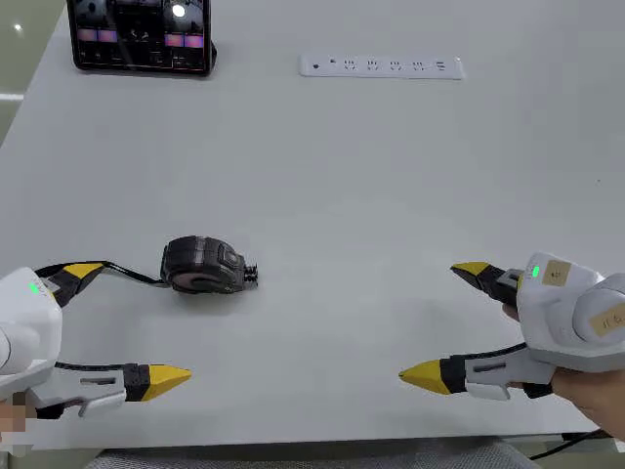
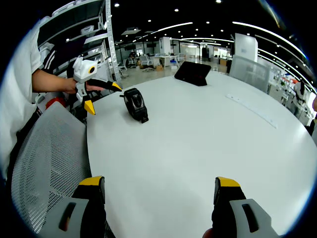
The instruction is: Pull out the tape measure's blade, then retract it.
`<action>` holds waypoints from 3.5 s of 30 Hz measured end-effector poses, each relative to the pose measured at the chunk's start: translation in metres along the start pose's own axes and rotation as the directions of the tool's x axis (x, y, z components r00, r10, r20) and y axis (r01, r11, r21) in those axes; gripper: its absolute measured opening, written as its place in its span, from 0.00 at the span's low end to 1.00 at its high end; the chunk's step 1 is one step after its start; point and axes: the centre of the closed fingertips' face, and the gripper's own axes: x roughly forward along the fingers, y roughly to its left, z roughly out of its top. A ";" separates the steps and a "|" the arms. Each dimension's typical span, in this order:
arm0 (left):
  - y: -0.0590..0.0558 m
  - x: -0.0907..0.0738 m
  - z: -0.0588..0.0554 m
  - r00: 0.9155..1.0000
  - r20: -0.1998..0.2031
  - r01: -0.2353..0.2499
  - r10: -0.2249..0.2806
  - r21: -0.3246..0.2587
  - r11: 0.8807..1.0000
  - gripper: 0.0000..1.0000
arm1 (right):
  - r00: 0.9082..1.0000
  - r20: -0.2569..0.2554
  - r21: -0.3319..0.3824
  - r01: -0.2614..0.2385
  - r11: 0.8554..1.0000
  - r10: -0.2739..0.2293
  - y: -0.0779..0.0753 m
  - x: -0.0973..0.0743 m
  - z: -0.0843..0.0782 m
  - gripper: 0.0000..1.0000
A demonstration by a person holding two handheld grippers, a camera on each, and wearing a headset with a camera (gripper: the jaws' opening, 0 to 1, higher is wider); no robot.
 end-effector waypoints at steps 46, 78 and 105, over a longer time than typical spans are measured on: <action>0.026 0.023 0.014 0.996 -0.064 0.074 -0.068 0.090 0.993 0.88 | 0.996 -0.014 -0.102 -0.084 0.991 0.083 -0.016 0.033 0.027 0.85; 0.022 0.046 0.025 0.977 -0.143 0.180 -0.156 0.173 0.968 0.74 | 0.988 -0.049 -0.186 -0.153 0.971 0.146 -0.011 0.054 0.043 0.78; 0.016 0.066 0.023 0.939 -0.241 0.295 -0.245 0.203 0.934 0.49 | 0.984 -0.054 -0.186 -0.175 0.967 0.167 -0.016 0.065 0.044 0.76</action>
